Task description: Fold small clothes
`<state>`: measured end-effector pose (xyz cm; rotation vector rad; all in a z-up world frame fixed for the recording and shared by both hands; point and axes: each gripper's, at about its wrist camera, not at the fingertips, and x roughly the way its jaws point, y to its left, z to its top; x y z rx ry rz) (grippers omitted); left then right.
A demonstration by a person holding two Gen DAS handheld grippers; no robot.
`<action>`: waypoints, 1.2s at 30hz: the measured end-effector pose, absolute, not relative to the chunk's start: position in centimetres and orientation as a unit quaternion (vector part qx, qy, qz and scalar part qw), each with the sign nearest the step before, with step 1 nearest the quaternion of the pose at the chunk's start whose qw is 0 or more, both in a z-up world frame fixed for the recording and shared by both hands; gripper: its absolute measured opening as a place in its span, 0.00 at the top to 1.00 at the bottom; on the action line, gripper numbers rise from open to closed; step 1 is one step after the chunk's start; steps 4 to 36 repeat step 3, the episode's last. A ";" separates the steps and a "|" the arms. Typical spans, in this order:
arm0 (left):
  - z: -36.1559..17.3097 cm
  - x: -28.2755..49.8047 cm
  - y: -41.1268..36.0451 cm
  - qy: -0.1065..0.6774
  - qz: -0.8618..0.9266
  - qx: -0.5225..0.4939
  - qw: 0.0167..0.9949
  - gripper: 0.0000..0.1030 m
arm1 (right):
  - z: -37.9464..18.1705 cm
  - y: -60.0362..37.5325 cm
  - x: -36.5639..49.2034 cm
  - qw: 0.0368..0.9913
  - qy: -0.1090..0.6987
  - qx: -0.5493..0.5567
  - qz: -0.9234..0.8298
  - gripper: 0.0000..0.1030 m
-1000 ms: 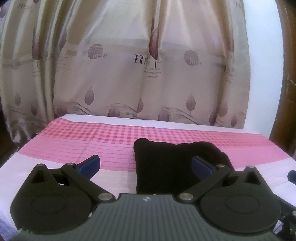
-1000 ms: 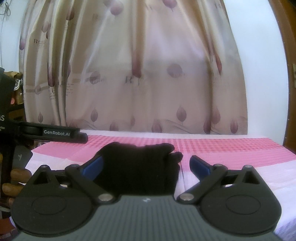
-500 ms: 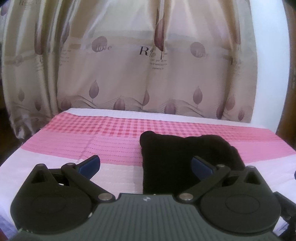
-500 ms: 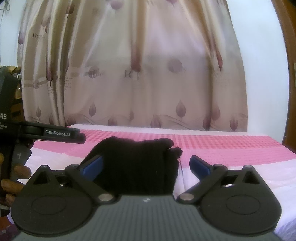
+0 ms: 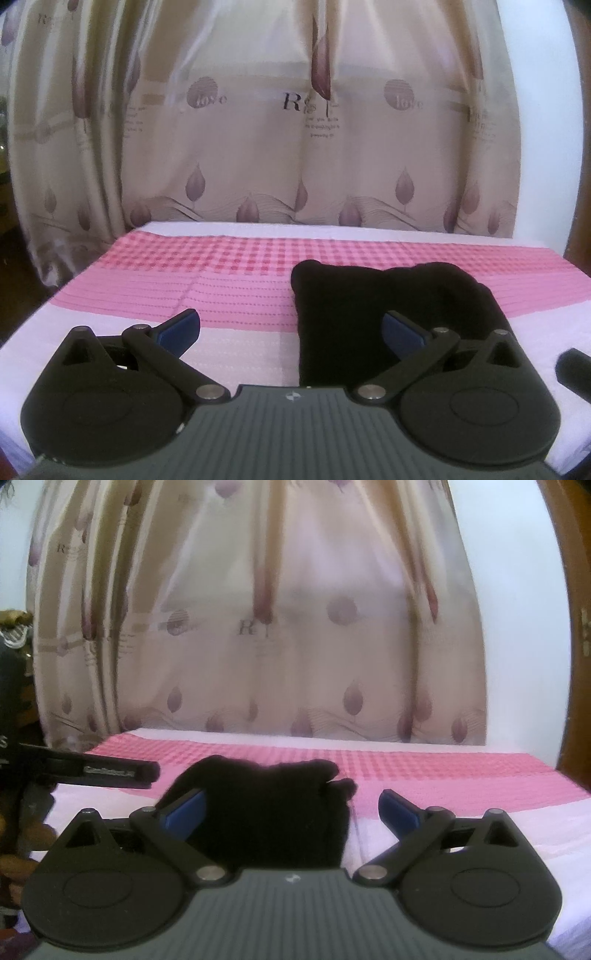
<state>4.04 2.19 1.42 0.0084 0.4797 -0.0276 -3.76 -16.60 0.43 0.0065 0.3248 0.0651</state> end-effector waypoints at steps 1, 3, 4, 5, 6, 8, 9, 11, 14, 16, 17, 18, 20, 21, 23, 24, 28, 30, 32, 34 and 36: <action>1.5 4.1 2.2 0.238 -0.018 0.001 0.971 0.00 | 0.4 -16.5 -3.6 0.986 0.164 -0.001 0.028 0.02; 1.6 3.8 2.1 0.228 -0.014 0.010 0.973 0.00 | 0.4 -16.6 -3.4 0.986 0.168 0.001 0.024 0.02; 1.6 3.8 2.1 0.228 -0.014 0.010 0.973 0.00 | 0.4 -16.6 -3.4 0.986 0.168 0.001 0.024 0.02; 1.6 3.8 2.1 0.228 -0.014 0.010 0.973 0.00 | 0.4 -16.6 -3.4 0.986 0.168 0.001 0.024 0.02; 1.6 3.8 2.1 0.228 -0.014 0.010 0.973 0.00 | 0.4 -16.6 -3.4 0.986 0.168 0.001 0.024 0.02; 1.6 3.8 2.1 0.228 -0.014 0.010 0.973 0.00 | 0.4 -16.6 -3.4 0.986 0.168 0.001 0.024 0.02; 1.6 3.8 2.1 0.228 -0.014 0.010 0.973 0.00 | 0.4 -16.6 -3.4 0.986 0.168 0.001 0.024 0.02; 1.6 3.8 2.1 0.228 -0.014 0.010 0.973 0.00 | 0.4 -16.6 -3.4 0.986 0.168 0.001 0.024 0.02; 1.6 3.8 2.1 0.228 -0.014 0.010 0.973 0.00 | 0.4 -16.6 -3.4 0.986 0.168 0.001 0.024 0.02; 1.6 3.8 2.1 0.228 -0.014 0.010 0.973 0.00 | 0.4 -16.6 -3.4 0.986 0.168 0.001 0.024 0.02; 1.6 3.8 2.1 0.228 -0.014 0.010 0.973 0.00 | 0.4 -16.6 -3.4 0.986 0.168 0.001 0.024 0.02; 1.6 3.8 2.1 0.228 -0.014 0.010 0.973 0.00 | 0.4 -16.6 -3.4 0.986 0.168 0.001 0.024 0.02; 1.6 3.8 2.1 0.228 -0.014 0.010 0.973 0.00 | 0.4 -16.6 -3.4 0.986 0.168 0.001 0.024 0.02; 1.6 3.8 2.1 0.228 -0.014 0.010 0.973 0.00 | 0.4 -16.6 -3.4 0.986 0.168 0.001 0.024 0.02; 1.6 3.8 2.1 0.228 -0.014 0.010 0.973 0.00 | 0.4 -16.6 -3.4 0.986 0.168 0.001 0.024 0.02; 1.6 3.8 2.1 0.228 -0.014 0.010 0.973 0.00 | 0.4 -16.6 -3.4 0.986 0.168 0.001 0.024 0.02; 1.6 3.8 2.1 0.228 -0.014 0.010 0.973 0.00 | 0.4 -16.6 -3.4 0.986 0.168 0.001 0.024 0.02; 1.6 3.8 2.1 0.228 -0.014 0.010 0.973 0.00 | 0.4 -16.6 -3.4 0.986 0.168 0.001 0.024 0.02; 1.6 3.8 2.1 0.228 -0.014 0.010 0.973 0.00 | 0.4 -16.6 -3.4 0.986 0.168 0.001 0.024 0.02; 1.6 3.8 2.1 0.228 -0.014 0.010 0.973 0.00 | 0.4 -16.6 -3.4 0.986 0.168 0.001 0.024 0.02; 1.6 3.8 2.1 0.228 -0.014 0.010 0.973 0.00 | 0.4 -16.6 -3.4 0.986 0.168 0.001 0.024 0.02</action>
